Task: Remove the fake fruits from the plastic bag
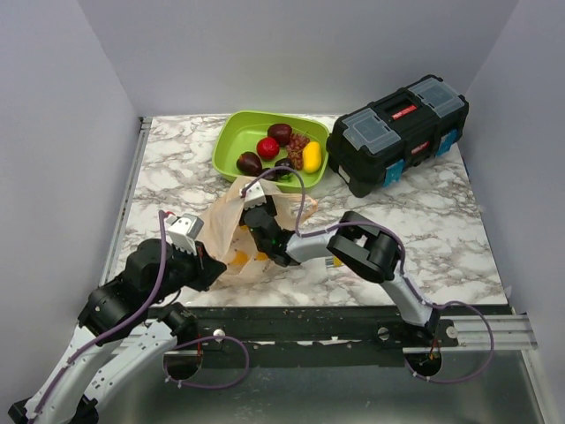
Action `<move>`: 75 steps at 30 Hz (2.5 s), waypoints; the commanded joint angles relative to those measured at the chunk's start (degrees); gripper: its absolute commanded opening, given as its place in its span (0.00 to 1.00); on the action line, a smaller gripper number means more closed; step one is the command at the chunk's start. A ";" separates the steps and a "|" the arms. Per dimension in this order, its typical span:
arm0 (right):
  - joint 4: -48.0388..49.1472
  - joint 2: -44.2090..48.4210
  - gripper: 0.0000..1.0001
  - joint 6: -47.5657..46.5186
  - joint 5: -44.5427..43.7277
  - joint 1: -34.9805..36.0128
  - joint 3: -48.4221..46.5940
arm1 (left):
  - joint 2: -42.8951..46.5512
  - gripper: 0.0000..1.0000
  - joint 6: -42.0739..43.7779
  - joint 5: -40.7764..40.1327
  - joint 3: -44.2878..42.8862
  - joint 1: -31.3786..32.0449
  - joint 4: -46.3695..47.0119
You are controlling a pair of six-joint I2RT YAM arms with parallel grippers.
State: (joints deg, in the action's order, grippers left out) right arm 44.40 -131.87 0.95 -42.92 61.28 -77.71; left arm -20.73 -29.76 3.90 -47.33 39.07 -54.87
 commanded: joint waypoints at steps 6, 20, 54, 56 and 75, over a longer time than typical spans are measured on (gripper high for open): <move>0.33 13.12 0.76 3.68 3.97 -1.18 10.39 | -8.39 0.00 3.45 12.01 -0.27 -0.04 -0.59; -7.66 8.13 0.81 5.36 1.75 -4.37 7.84 | -8.37 0.00 3.91 12.09 0.97 0.31 1.34; -15.28 10.89 0.38 9.48 10.18 -5.20 7.39 | -10.44 0.00 4.27 10.92 0.89 0.35 1.61; -16.53 13.94 0.33 11.02 13.02 -5.16 9.27 | -10.51 0.00 4.19 10.72 0.88 0.35 1.56; -19.17 24.02 0.25 20.38 58.15 -5.20 17.28 | -12.23 0.00 4.18 9.61 0.65 0.31 1.53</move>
State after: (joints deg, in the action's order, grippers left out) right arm 24.58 -107.11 19.14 4.25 56.14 -60.77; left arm -32.36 -25.56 14.06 -46.78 39.13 -52.84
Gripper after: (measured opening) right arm 0.696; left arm 0.006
